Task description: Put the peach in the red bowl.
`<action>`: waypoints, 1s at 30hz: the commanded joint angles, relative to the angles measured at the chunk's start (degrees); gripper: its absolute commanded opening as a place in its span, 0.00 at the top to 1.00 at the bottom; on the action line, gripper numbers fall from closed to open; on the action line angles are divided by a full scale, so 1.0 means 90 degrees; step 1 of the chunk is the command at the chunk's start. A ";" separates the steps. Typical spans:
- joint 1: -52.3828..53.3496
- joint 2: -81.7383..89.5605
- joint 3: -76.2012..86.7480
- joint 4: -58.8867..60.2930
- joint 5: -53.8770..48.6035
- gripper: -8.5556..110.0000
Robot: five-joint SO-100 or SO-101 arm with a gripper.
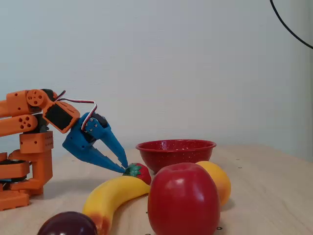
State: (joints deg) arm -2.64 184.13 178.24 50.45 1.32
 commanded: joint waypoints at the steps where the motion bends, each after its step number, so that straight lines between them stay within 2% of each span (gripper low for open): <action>1: 0.0264 0.0107 0.0049 0.0010 0.0010 0.93; 20: 0.0264 -0.0215 -0.0146 -0.0039 0.0234 0.93; 25: 0.0283 -0.1357 -0.1162 -0.0186 0.0400 0.93; 30: 0.0244 -0.3164 -0.3066 0.0020 0.0547 0.93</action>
State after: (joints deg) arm -1.41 160.31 161.28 50.45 4.75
